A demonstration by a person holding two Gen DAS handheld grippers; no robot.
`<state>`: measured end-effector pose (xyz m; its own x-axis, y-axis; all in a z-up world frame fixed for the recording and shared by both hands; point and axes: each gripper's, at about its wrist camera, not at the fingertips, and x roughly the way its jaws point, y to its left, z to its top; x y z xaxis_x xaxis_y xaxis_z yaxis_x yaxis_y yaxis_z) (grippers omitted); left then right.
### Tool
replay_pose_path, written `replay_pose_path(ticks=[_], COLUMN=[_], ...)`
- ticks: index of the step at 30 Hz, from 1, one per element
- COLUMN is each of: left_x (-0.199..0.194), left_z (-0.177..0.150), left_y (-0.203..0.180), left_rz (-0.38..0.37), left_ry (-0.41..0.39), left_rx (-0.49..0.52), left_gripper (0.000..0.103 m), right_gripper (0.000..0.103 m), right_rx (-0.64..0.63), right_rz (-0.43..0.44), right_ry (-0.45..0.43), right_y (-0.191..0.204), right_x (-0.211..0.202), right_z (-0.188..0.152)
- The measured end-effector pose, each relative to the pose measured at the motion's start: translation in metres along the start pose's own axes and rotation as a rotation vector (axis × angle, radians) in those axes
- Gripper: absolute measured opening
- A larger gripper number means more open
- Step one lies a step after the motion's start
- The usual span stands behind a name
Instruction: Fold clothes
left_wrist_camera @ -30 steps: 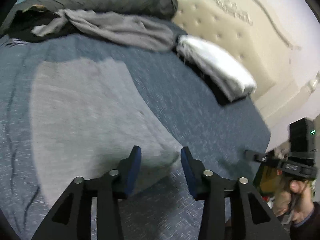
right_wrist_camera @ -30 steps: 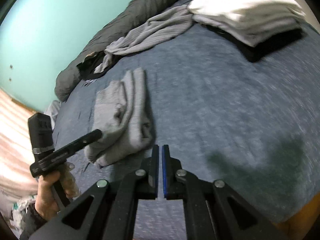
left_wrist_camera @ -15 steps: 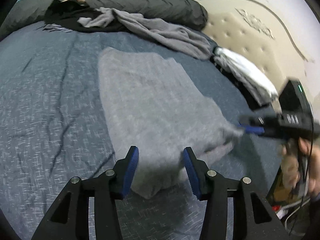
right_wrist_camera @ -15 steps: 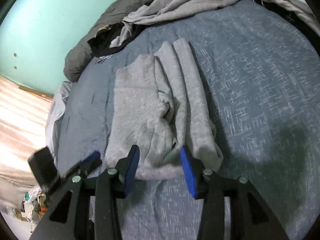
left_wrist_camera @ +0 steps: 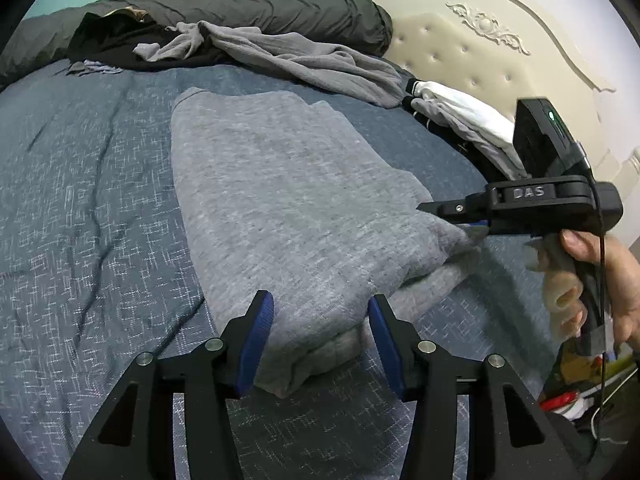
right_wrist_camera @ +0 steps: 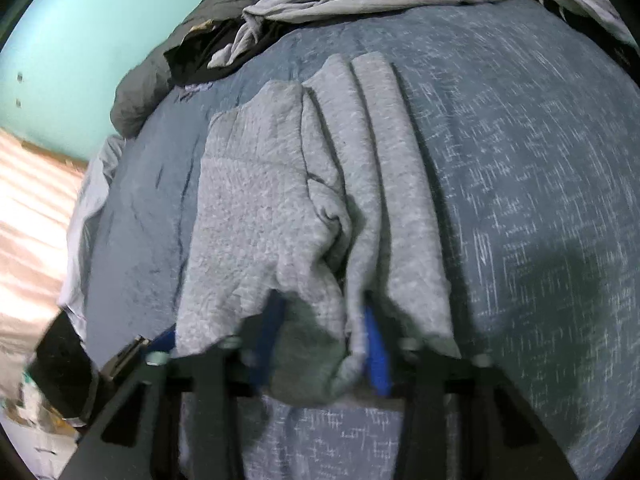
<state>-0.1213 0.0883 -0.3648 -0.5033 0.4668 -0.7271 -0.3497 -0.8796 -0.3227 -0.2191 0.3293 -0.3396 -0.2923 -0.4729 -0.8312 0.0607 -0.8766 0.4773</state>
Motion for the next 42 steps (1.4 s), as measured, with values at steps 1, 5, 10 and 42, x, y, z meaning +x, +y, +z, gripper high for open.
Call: replay_pose_path(ticks=[1,5,10,42], left_x=[0.0,-0.001,-0.003,0.011], left_z=[0.0,0.002,0.006,-0.001], left_y=[0.0,-0.003,-0.013,0.018], left_rz=[0.0,-0.016,-0.048,0.055], left_ry=[0.0,0.004,0.014,0.084], left_rx=[0.002,0.003,0.023,0.009], left_gripper=[0.053,0.053,0.053,0.054], right_gripper=[0.012,0.008,0.007,0.015], right_rx=[-0.019,-0.092,-0.16,-0.233], right_rz=[-0.017,-0.034,-0.067,-0.137], right_ry=[-0.003,-0.077,-0.117,-0.01], right_y=[0.003,0.019,0.026,-0.02], right_x=[-0.001,-0.032,-0.065,0.004], right_z=[0.001,0.009,0.009,-0.033])
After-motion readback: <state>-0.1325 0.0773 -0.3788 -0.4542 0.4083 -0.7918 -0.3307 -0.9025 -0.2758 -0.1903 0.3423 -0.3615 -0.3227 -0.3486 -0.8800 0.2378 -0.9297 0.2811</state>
